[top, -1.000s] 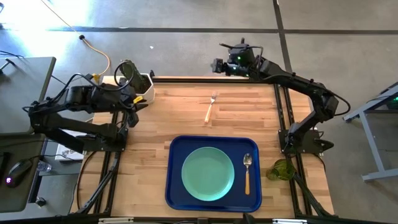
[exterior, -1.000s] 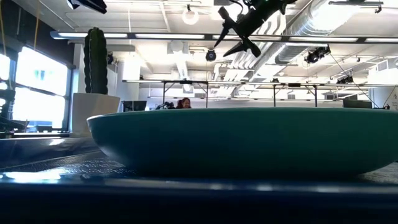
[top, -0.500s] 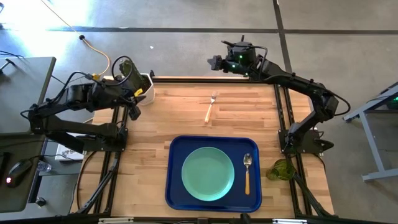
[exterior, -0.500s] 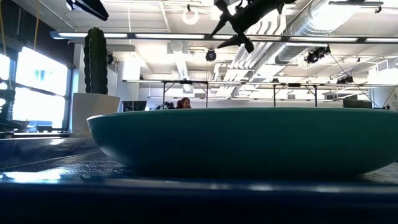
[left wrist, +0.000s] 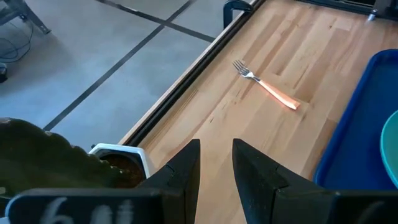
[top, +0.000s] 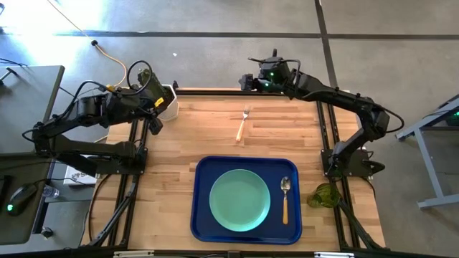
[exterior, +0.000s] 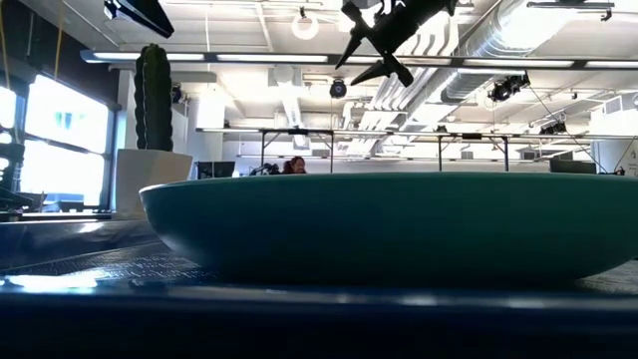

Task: Pick and place plate/cup/fork/spoon on tray
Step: Put the light orange fork on the blue tray to the right of the green plate

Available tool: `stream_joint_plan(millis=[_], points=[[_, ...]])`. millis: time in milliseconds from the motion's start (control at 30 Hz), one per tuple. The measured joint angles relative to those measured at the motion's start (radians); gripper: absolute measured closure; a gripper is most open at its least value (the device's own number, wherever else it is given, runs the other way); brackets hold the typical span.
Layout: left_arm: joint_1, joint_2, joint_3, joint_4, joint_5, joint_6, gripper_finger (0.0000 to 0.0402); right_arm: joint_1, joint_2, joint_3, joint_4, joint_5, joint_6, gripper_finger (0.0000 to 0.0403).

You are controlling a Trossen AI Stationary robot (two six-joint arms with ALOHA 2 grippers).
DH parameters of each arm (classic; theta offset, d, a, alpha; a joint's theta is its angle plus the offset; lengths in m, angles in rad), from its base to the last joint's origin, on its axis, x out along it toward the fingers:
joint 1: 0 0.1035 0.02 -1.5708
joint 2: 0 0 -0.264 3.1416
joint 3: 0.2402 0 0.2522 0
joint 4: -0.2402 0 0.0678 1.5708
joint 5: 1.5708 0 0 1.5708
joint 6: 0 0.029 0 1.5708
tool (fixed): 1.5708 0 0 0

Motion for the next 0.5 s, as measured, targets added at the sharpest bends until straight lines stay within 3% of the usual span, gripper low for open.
stream_joint_plan(millis=[500], points=[[0.013,0.000,0.000,0.005,0.001,-0.001,0.0319,0.059,0.140,0.001,-0.124,0.001,0.134,0.0213]])
